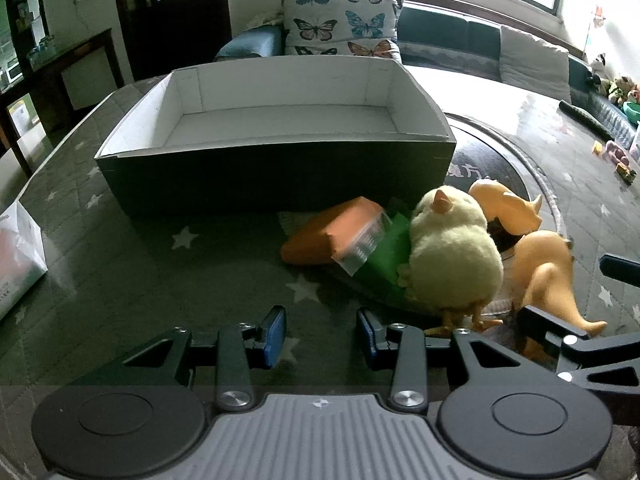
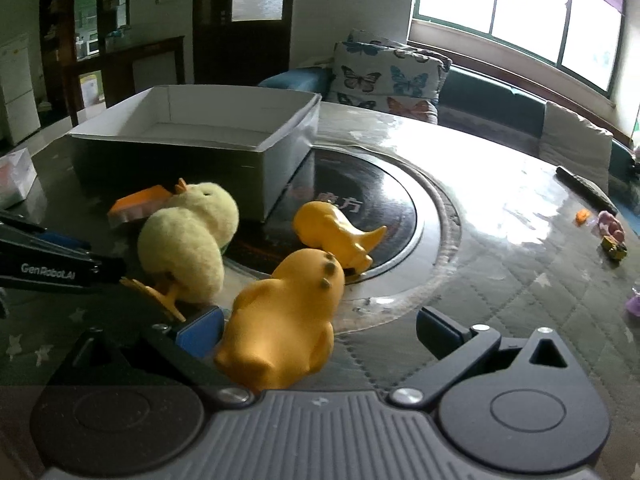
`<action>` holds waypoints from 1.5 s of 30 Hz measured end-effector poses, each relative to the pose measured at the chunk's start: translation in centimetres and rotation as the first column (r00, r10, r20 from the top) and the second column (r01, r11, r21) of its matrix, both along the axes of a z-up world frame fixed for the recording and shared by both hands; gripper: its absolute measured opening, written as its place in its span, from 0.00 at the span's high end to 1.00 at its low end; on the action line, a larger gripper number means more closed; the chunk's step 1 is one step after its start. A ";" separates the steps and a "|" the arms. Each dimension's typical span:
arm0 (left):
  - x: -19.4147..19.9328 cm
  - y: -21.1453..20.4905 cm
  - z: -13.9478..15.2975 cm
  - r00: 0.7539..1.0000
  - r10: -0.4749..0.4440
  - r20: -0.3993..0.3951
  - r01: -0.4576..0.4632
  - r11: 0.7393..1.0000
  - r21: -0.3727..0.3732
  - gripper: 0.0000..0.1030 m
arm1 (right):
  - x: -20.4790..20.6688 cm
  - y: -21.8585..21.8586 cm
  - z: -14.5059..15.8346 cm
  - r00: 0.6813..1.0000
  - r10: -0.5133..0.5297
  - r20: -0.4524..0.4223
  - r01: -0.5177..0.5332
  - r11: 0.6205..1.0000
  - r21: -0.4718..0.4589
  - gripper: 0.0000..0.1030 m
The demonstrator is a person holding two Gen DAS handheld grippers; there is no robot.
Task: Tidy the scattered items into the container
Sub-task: 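Move the left tool toward the yellow plush chick beside the box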
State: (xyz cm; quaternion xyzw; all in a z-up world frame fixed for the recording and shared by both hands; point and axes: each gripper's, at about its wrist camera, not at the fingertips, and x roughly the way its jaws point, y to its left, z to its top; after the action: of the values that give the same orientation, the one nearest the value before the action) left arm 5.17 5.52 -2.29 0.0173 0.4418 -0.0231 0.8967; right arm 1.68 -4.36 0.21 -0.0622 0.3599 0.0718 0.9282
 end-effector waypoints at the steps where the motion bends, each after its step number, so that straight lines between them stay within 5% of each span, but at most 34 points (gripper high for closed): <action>1: 0.0 0.0 0.0 1.000 0.000 0.000 0.000 1.000 0.001 0.60 | 0.0 -0.2 0.1 1.000 -0.003 0.002 0.003 1.000 0.002 0.00; 21: 0.4 0.2 1.0 1.000 -0.003 0.023 0.003 1.000 -0.013 0.60 | 0.3 -0.4 2.2 0.998 0.017 0.067 -0.019 0.999 0.040 0.00; 32: 1.0 1.1 2.5 0.998 0.013 0.057 -0.012 0.999 -0.030 0.60 | 0.5 1.0 3.4 0.989 0.106 0.102 -0.117 0.988 0.099 0.01; 45: 0.6 2.1 4.2 0.996 0.009 0.084 -0.002 0.996 -0.087 0.60 | 1.9 4.6 1.9 0.975 0.217 0.047 -0.222 0.965 0.138 0.17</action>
State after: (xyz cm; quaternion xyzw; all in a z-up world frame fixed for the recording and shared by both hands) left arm 5.73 7.67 1.94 -0.0218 0.4022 -0.0390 0.9145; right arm 3.61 0.21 2.10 -0.0364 0.3302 0.1987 0.9220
